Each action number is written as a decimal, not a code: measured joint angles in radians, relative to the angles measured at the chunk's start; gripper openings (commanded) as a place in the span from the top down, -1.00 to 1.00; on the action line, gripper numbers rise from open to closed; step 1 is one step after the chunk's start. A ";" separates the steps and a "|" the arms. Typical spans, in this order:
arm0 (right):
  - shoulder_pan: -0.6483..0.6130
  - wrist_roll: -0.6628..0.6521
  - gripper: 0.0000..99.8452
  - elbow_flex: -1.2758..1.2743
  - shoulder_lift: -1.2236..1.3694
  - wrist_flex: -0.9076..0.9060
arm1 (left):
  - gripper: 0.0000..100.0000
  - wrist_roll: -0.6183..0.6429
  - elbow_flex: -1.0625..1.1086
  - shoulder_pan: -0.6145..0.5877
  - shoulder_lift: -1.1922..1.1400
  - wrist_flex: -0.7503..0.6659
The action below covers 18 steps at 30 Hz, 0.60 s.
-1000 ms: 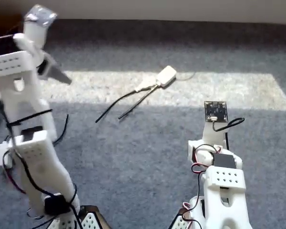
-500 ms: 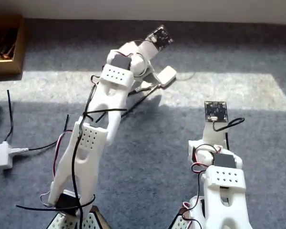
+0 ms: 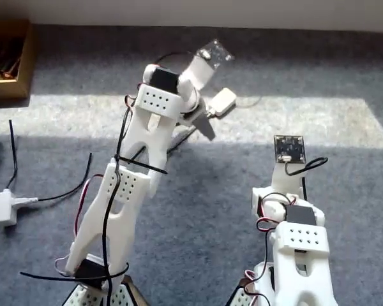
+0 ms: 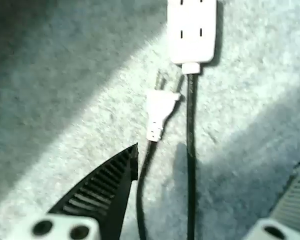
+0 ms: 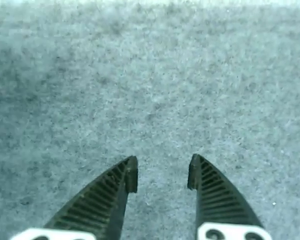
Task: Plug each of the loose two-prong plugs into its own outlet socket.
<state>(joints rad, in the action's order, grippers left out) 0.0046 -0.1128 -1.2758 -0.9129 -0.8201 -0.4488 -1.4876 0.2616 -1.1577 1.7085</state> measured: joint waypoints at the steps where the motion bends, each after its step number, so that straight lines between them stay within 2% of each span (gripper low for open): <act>1: 0.000 0.000 0.67 0.000 0.000 0.000 | 0.12 0.005 0.000 0.005 -0.023 0.026; 5: 0.000 0.000 0.67 0.000 0.000 0.000 | 0.12 0.014 0.054 -0.005 -0.080 0.057; 8: 0.000 0.000 0.67 0.000 0.000 0.000 | 0.23 0.014 0.098 -0.021 -0.081 0.061; 11: 0.000 0.000 0.67 0.000 0.000 0.000 | 0.45 0.011 0.103 -0.043 -0.081 0.064; 15: 0.000 0.000 0.67 0.000 0.000 0.000 | 0.83 -0.078 0.109 -0.043 -0.081 0.064; 18: 0.000 0.000 0.67 0.000 0.000 0.000 | 0.99 -0.118 0.109 -0.038 -0.087 0.071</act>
<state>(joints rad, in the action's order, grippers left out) 0.0046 -0.1128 -1.2758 -0.9129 -0.8201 -0.5669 -1.3786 0.2232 -1.2451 1.7791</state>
